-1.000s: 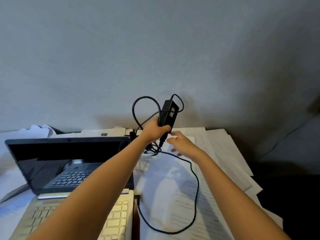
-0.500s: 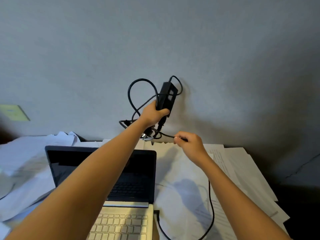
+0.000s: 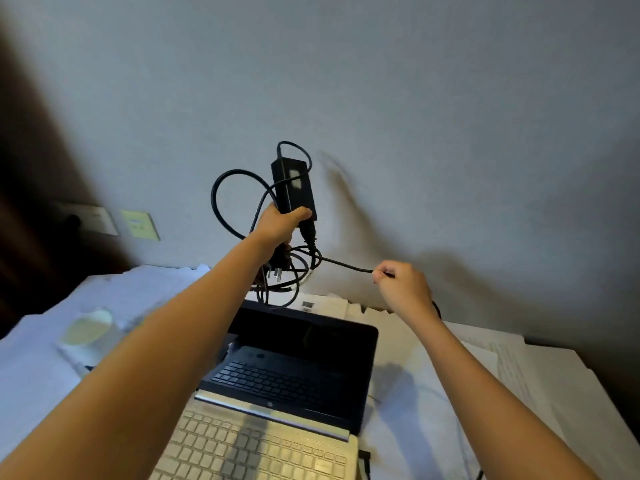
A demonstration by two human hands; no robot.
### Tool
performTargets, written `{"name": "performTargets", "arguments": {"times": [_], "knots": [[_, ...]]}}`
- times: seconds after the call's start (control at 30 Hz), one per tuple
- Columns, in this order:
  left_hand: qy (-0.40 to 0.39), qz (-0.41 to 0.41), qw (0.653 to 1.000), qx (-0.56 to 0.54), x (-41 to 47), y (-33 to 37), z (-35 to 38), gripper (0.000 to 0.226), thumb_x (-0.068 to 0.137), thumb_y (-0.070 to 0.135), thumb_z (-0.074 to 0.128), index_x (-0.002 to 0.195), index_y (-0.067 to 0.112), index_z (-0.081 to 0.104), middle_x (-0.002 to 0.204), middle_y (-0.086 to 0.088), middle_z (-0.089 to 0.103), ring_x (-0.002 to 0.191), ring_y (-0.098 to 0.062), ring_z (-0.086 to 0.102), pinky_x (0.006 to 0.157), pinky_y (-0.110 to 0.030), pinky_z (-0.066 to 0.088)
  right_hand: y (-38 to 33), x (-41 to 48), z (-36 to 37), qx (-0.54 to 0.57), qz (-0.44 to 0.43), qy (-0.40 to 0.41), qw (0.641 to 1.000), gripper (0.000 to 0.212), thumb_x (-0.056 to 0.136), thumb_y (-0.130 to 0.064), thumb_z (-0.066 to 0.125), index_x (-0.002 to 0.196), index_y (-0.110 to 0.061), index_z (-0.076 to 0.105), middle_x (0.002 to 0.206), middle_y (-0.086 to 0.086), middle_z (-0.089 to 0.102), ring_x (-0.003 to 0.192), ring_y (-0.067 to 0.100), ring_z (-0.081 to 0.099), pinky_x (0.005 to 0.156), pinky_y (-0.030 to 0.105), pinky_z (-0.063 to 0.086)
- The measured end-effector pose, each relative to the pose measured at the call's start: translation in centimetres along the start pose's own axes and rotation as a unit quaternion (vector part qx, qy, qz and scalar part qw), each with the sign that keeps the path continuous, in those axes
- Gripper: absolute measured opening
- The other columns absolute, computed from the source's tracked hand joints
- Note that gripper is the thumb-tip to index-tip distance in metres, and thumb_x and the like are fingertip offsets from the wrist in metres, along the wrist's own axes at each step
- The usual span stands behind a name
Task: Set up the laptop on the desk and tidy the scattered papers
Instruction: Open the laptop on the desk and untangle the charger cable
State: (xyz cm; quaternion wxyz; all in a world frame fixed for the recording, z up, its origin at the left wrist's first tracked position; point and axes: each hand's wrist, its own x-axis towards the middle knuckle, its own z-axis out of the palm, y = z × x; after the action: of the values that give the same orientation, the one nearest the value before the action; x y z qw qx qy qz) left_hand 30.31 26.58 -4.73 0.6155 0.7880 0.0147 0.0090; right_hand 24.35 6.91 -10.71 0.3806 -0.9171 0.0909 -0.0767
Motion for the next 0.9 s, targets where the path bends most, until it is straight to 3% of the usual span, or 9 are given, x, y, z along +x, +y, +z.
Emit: {"name": "performTargets", "arguments": {"times": [0.13, 0.23, 0.37, 0.43, 0.5, 0.6, 0.7, 0.8, 0.9], "knots": [[0.026, -0.030, 0.998, -0.045, 0.8, -1.1, -4.9, 0.014, 0.088, 0.020, 0.060, 0.097, 0.013, 0.051, 0.071, 0.001, 0.054, 0.045, -0.010, 0.031, 0.044, -0.019, 0.034, -3.8, 1.0, 3.6, -0.066, 0.007, 0.013, 0.998, 0.022, 0.085, -0.014, 0.046, 0.085, -0.018, 0.067, 0.079, 0.003, 0.061, 0.080, 0.028, 0.055, 0.068, 0.026, 0.041], [0.045, -0.038, 0.996, -0.069, 2.2, -2.6, -9.2, 0.019, 0.088, 0.021, 0.061, 0.101, 0.011, 0.052, 0.070, 0.002, 0.051, 0.045, -0.010, 0.033, 0.045, -0.020, 0.035, -6.9, 1.7, 7.4, -0.123, 0.008, -0.003, 0.992, 0.025, 0.086, -0.014, 0.044, 0.093, -0.016, 0.069, 0.096, 0.005, 0.067, 0.094, 0.029, 0.059, 0.077, 0.028, 0.043], [0.043, -0.040, 0.994, -0.088, 4.4, -5.3, -15.7, 0.018, 0.089, 0.017, 0.060, 0.102, 0.009, 0.051, 0.064, 0.000, 0.044, 0.033, -0.004, 0.032, 0.043, -0.020, 0.037, -11.8, 2.4, 13.2, -0.165, 0.034, -0.118, 0.979, 0.028, 0.086, -0.017, 0.049, 0.107, -0.012, 0.067, 0.114, 0.009, 0.065, 0.108, 0.029, 0.059, 0.086, 0.029, 0.045], [0.021, -0.034, 0.996, -0.084, 5.2, -6.9, -18.5, 0.008, 0.090, 0.013, 0.059, 0.092, 0.011, 0.051, 0.058, 0.000, 0.038, 0.030, -0.003, 0.029, 0.042, -0.020, 0.035, -14.7, 2.5, 16.5, -0.133, 0.007, -0.169, 0.976, 0.033, 0.084, -0.011, 0.051, 0.114, -0.006, 0.064, 0.121, 0.012, 0.062, 0.113, 0.030, 0.057, 0.093, 0.031, 0.046], [0.010, -0.028, 0.997, -0.076, 5.9, -8.7, -20.7, 0.012, 0.090, 0.010, 0.059, 0.083, 0.014, 0.051, 0.055, 0.000, 0.035, 0.029, -0.003, 0.028, 0.039, -0.018, 0.034, -18.0, 2.2, 19.6, -0.051, -0.008, -0.207, 0.977, 0.043, 0.083, -0.009, 0.055, 0.126, -0.009, 0.055, 0.130, 0.010, 0.056, 0.120, 0.027, 0.052, 0.097, 0.028, 0.042], [0.014, -0.024, 0.994, -0.109, 7.0, -10.9, -22.8, 0.018, 0.090, 0.008, 0.058, 0.078, 0.016, 0.048, 0.058, -0.003, 0.038, 0.028, -0.004, 0.028, 0.037, -0.018, 0.033, -21.7, 1.7, 23.7, 0.019, -0.015, -0.277, 0.961, 0.057, 0.083, -0.019, 0.062, 0.136, -0.016, 0.041, 0.131, 0.007, 0.053, 0.119, 0.024, 0.050, 0.090, 0.028, 0.039], [0.000, -0.036, 0.990, -0.137, 8.1, -12.3, -24.7, 0.019, 0.091, 0.011, 0.058, 0.077, 0.017, 0.046, 0.065, -0.004, 0.043, 0.029, -0.004, 0.028, 0.039, -0.018, 0.031, -23.0, 1.7, 26.8, 0.000, -0.029, -0.292, 0.956, 0.053, 0.084, -0.016, 0.061, 0.132, -0.012, 0.040, 0.118, 0.009, 0.057, 0.100, 0.024, 0.055, 0.084, 0.032, 0.046], [-0.052, -0.017, 0.997, -0.050, 8.9, -13.0, -27.0, 0.020, 0.091, 0.010, 0.059, 0.077, 0.018, 0.047, 0.060, -0.001, 0.039, 0.030, -0.003, 0.028, 0.038, -0.016, 0.029, -23.1, 2.4, 28.8, -0.012, -0.031, -0.266, 0.964, 0.048, 0.088, -0.010, 0.053, 0.135, -0.013, 0.043, 0.128, 0.012, 0.054, 0.101, 0.029, 0.060, 0.083, 0.029, 0.048], [-0.096, 0.031, 0.991, 0.086, 9.4, -13.2, -29.0, 0.023, 0.088, 0.002, 0.060, 0.078, 0.020, 0.049, 0.057, 0.002, 0.044, 0.031, 0.000, 0.041, 0.038, -0.010, 0.033, -23.2, 3.4, 29.9, 0.010, 0.001, -0.283, 0.959, 0.048, 0.090, -0.012, 0.052, 0.137, -0.016, 0.041, 0.135, 0.012, 0.049, 0.086, 0.023, 0.059, 0.058, 0.019, 0.041]]}}
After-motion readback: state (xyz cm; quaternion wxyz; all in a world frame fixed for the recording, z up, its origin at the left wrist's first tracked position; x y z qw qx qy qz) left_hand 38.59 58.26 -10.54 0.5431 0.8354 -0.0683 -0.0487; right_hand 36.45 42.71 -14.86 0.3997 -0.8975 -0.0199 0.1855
